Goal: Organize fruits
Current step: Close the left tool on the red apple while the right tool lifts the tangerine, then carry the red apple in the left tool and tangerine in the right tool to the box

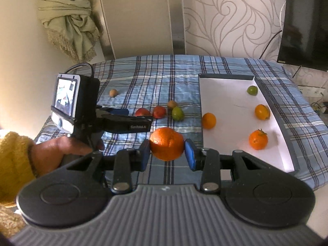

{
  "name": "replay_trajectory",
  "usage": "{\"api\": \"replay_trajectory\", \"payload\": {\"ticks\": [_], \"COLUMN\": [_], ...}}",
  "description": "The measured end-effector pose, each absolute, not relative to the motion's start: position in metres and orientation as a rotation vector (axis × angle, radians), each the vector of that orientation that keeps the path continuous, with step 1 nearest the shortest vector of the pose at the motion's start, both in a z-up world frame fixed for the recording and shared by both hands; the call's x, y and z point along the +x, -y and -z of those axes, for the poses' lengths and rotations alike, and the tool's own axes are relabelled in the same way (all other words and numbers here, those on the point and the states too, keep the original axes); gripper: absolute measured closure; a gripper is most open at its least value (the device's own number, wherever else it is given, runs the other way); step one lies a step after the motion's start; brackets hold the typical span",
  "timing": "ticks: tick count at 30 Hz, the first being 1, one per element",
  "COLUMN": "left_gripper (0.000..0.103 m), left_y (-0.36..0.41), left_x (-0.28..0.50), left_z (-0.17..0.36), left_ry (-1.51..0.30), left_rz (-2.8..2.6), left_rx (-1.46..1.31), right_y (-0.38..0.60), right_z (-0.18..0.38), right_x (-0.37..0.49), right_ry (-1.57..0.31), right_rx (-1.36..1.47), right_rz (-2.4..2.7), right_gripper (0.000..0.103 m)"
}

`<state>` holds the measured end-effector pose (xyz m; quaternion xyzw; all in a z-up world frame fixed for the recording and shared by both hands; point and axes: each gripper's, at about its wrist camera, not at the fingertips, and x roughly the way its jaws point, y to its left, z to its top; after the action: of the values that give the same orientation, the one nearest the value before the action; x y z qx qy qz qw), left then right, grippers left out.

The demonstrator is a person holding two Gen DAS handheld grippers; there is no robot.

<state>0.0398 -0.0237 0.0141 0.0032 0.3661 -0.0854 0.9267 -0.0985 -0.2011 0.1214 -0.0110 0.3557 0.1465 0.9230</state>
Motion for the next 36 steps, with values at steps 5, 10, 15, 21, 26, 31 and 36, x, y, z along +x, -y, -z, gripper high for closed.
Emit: {"api": "replay_trajectory", "payload": {"ticks": [5,10,15,21,26,31,36], "left_gripper": [0.058,0.063,0.064,0.064,0.064,0.064,0.064], "left_y": [0.025,0.026,0.023,0.017,0.013,0.007,0.004], "left_x": [0.043,0.040,0.036,0.026,0.017,0.008,0.000], "left_z": [-0.012,-0.013,-0.016,-0.024,-0.031,-0.037,-0.040], "left_ry": [-0.757,-0.757,-0.761,-0.758,-0.745,-0.739,-0.738], "left_rz": [0.176,0.180,0.167,0.145,0.115,0.073,0.033], "left_rx": [0.002,0.003,-0.009,-0.035,-0.039,-0.047,-0.055], "right_y": [0.204,0.203,0.201,0.201,0.198,0.197,0.197], "right_z": [-0.123,-0.124,-0.125,-0.125,-0.125,-0.123,-0.123], "right_x": [-0.100,-0.100,-0.099,-0.096,-0.093,-0.091,-0.092], "right_ry": [-0.726,-0.716,-0.711,-0.703,-0.697,-0.694,-0.688], "right_rx": [-0.019,-0.018,-0.026,-0.025,-0.030,-0.035,-0.039], "right_rz": [-0.289,-0.290,-0.310,-0.330,-0.366,-0.403,-0.442], "right_gripper": [0.064,0.064,0.064,0.064,0.064,0.064,0.064]}}
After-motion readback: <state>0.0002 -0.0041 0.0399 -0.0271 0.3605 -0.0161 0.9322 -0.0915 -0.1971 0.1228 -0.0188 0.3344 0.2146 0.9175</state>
